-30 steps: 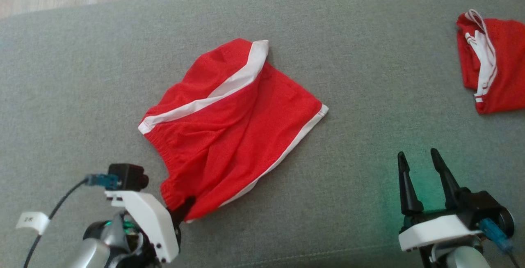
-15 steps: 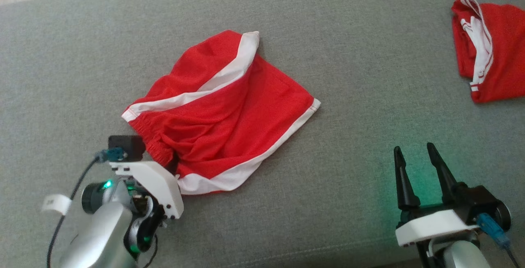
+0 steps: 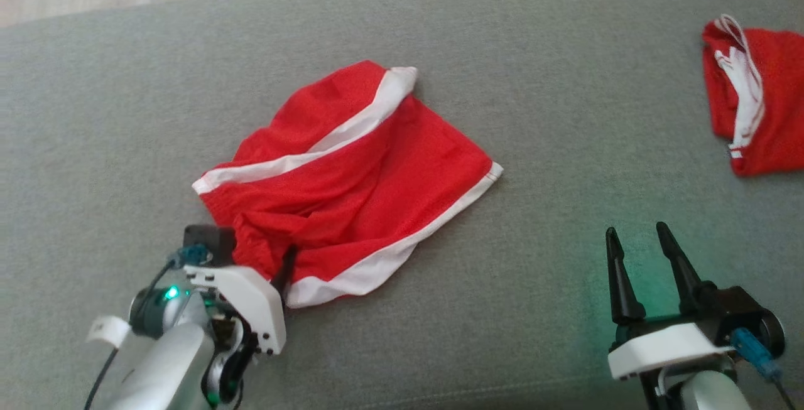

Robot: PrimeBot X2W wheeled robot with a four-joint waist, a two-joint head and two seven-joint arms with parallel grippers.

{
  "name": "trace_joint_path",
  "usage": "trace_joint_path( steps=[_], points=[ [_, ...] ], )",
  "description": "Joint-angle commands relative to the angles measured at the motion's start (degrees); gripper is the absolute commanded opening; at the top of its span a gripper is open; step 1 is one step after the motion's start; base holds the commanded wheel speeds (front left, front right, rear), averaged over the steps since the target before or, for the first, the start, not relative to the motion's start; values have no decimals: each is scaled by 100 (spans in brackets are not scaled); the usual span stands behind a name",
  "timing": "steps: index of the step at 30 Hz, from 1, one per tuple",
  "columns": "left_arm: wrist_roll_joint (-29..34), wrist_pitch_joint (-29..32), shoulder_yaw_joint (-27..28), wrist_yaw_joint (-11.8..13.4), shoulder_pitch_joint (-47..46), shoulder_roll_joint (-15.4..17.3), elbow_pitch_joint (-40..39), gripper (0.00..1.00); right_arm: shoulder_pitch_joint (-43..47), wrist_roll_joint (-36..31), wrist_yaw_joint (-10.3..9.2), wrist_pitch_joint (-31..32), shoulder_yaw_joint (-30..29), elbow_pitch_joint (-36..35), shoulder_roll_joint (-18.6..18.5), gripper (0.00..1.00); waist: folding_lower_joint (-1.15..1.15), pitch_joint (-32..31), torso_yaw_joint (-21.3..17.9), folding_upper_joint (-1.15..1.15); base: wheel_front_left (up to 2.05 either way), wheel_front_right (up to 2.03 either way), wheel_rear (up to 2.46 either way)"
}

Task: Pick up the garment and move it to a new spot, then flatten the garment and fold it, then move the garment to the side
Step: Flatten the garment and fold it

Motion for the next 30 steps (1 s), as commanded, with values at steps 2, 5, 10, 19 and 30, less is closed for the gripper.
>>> trace_joint_path(
  steps=[2,5,10,19,30],
  points=[
    [-48,42,180,140,231,251,-80,100,15,-58,41,-62,130,-159,-36,100,0,-92,155,0,0,0,0],
    [-96,133,161,190,353,269,-315,100,32,-48,41,-62,152,-138,-36,100,0,-191,230,0,0,0,0],
    [-127,297,139,261,471,342,-625,100,78,-36,41,-62,151,-121,-36,100,0,-277,271,0,0,0,0],
    [-406,821,224,298,727,640,-1572,100,107,46,41,-62,243,-103,-36,100,0,-322,198,0,0,0,0],
    [-374,1530,248,548,1109,1362,-3035,100,145,118,41,-62,219,-86,-36,100,0,-349,98,0,0,0,0]
  ],
)
